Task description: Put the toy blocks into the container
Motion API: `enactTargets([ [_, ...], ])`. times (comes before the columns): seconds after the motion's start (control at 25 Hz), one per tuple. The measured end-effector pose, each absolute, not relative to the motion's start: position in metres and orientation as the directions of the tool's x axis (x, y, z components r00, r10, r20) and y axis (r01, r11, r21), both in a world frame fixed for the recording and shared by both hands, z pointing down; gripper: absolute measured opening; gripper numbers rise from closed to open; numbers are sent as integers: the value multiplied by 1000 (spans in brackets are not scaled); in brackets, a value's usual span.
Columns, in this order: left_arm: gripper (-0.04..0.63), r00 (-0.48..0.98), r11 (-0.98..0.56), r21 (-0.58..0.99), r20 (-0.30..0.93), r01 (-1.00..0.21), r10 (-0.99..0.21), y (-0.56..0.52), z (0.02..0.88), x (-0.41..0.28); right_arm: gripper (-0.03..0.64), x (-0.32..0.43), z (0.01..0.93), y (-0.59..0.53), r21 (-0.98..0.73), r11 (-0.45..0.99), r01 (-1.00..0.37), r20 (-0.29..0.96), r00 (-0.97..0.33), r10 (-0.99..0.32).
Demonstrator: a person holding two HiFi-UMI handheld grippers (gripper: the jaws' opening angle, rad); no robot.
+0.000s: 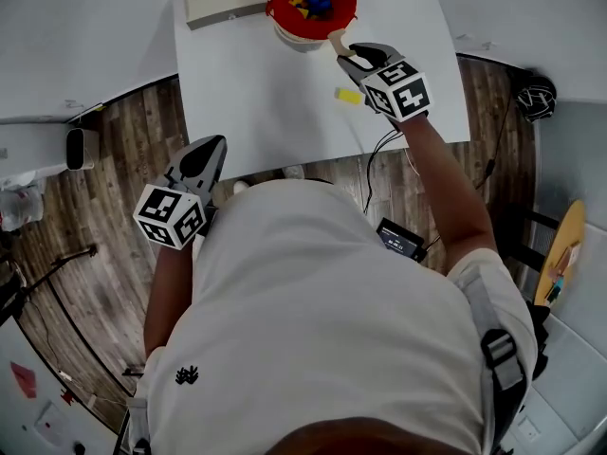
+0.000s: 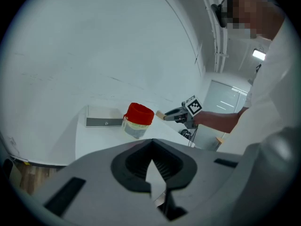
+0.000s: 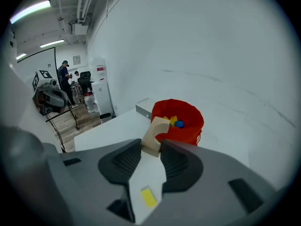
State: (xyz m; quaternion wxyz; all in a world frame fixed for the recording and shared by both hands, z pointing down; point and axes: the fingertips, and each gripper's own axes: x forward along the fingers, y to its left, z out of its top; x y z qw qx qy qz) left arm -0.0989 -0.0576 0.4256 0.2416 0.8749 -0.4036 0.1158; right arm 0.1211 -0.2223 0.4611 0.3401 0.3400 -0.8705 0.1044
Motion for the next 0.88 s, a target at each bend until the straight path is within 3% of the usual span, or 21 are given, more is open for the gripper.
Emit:
enactTargets([
  [0.44, 6, 557, -458, 320, 409, -829, -723, -65, 426, -109, 129, 95, 451, -315, 93, 854, -513, 710, -567, -418],
  [0.88, 6, 467, -364, 302, 435, -881, -770, -58, 425, -126, 129, 75, 498, -369, 101, 914, -393, 823, -483, -299],
])
